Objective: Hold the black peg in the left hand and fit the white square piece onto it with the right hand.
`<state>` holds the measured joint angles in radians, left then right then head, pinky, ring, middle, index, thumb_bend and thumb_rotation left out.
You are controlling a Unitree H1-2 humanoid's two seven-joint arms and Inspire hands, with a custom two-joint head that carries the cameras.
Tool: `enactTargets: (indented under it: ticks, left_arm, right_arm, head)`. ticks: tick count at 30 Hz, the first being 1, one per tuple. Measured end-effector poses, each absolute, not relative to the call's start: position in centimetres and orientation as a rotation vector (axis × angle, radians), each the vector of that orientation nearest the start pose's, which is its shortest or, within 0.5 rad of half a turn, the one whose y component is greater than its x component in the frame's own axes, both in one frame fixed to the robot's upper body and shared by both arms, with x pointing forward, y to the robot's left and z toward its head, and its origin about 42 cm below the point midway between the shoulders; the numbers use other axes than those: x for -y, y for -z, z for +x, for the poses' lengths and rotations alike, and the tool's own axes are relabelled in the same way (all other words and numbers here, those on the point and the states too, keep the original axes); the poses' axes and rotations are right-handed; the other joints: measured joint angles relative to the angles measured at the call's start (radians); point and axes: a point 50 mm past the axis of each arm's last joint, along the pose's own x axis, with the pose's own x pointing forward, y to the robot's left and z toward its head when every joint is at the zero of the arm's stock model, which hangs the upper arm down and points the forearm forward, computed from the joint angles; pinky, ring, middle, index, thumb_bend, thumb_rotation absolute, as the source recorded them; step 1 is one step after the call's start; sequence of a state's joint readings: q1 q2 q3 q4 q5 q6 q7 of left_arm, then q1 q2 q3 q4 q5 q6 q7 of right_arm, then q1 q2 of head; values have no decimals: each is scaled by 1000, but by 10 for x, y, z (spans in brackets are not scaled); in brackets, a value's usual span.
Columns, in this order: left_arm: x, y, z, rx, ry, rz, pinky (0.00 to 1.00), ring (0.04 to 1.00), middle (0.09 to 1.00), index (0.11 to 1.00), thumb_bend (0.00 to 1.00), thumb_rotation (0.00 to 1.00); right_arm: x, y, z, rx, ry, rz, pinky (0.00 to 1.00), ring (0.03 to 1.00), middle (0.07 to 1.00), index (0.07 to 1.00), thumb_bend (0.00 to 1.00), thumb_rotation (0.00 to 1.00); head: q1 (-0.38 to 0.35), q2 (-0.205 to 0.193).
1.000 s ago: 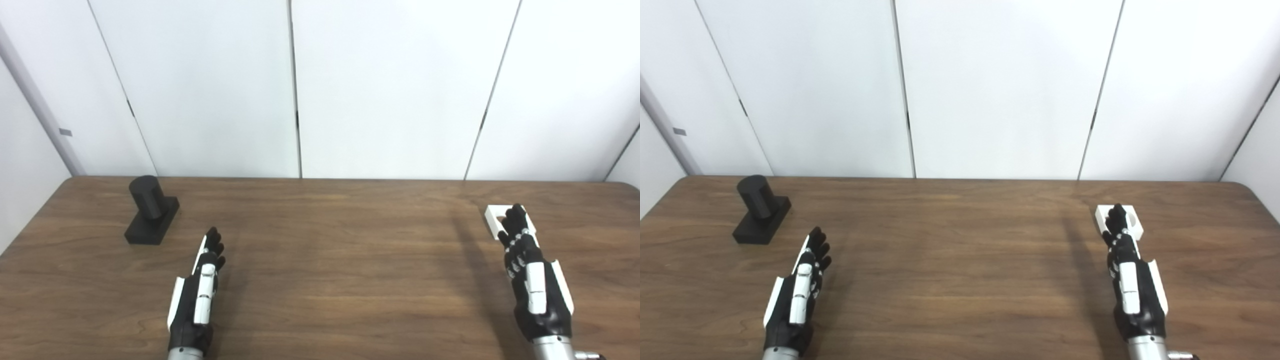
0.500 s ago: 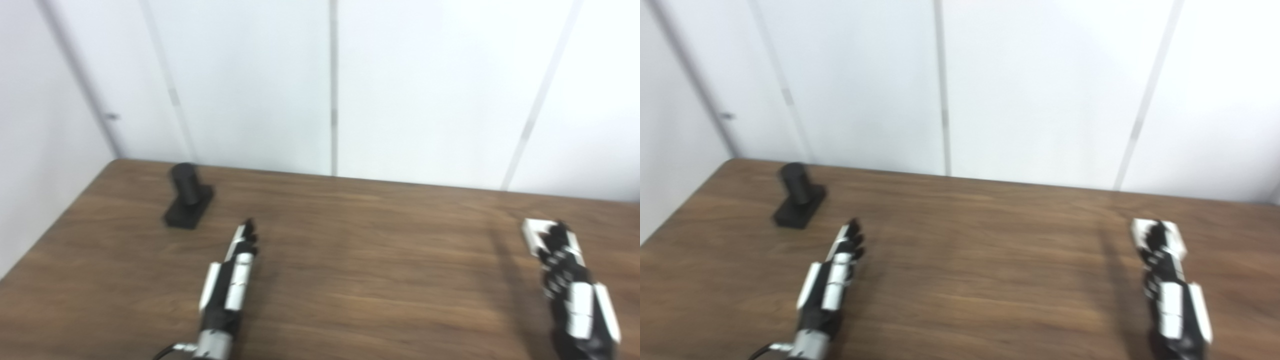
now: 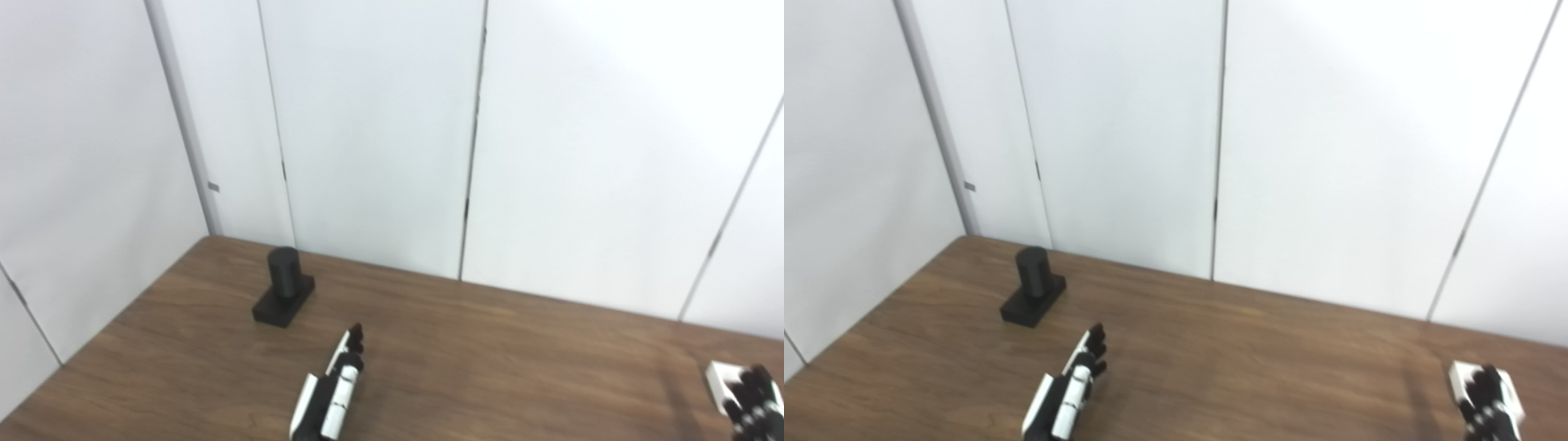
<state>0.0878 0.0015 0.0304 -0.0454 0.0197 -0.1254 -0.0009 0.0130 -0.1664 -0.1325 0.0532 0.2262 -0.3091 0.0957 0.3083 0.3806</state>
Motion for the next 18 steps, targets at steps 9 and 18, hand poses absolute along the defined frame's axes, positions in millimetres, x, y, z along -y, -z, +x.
enactTargets:
  ticks: [9, 18]
  left_arm:
    - [-222, -93, 257, 89, -46, 48, 927, 970, 975, 973, 482, 942]
    - [-219, -93, 263, 88, -52, 51, 954, 988, 988, 984, 531, 933]
  right_arm:
    - [310, -109, 286, 279, 42, -13, 1000, 1000, 1000, 1000, 781, 1000]
    - [311, -110, 288, 286, 52, -37, 1000, 1000, 985, 1000, 802, 1000]
  head:
    - [25, -52]
    - [22, -28]
